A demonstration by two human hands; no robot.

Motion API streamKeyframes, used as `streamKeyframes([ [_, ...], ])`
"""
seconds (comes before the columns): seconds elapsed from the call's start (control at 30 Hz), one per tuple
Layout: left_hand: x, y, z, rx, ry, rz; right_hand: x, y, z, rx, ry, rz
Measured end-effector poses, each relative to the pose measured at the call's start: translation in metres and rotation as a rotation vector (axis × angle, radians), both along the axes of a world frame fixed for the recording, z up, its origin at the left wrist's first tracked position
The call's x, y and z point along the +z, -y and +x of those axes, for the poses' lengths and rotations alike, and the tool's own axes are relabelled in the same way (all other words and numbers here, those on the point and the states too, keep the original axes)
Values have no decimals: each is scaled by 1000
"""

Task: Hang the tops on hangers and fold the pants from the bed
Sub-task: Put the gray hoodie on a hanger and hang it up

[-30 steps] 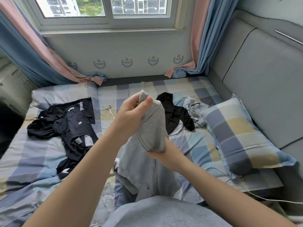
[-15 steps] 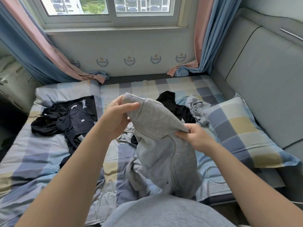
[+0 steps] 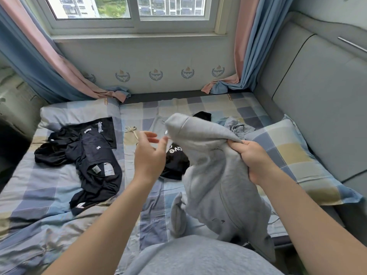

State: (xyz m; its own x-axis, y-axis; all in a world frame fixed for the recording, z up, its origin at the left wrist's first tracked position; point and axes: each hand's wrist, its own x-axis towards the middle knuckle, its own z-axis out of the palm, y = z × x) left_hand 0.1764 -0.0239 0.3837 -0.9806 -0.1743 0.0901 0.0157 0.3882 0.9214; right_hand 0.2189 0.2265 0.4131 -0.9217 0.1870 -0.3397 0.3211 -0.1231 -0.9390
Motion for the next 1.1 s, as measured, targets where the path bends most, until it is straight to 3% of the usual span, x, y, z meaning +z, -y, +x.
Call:
streamKeyframes([
  [0.07, 3, -9, 10, -189, -44, -32, 7, 6, -2, -14, 21, -72],
  [0.17, 8, -30, 30, -643, 163, -29, 20, 17, -6, -43, 32, -213],
  [0.23, 5, -46, 43, -782, 254, -30, 28, 22, -10, -50, -1, -284],
  [0.37, 0, -61, 45, -621, 142, -136, 40, 27, -13, -22, -52, -293],
  [0.47, 0, -56, 36, -644, 133, -114, 41, 27, -10, 13, -74, -307],
  [0.57, 2, -51, 30, -478, 279, 87, 38, 22, -5, 66, -118, -310],
  [0.7, 3, -38, 11, -142, 473, 360, 17, 20, 6, 150, -101, -122],
  [0.9, 33, -31, 4, -121, 444, 541, -37, 47, 28, 411, -42, 242],
  [1.03, 58, -29, 8, -170, 409, 609, -70, 77, 35, 518, -12, 237],
  [1.1, 66, -26, 9, -179, 400, 633, -81, 81, 31, 486, -11, 341],
])
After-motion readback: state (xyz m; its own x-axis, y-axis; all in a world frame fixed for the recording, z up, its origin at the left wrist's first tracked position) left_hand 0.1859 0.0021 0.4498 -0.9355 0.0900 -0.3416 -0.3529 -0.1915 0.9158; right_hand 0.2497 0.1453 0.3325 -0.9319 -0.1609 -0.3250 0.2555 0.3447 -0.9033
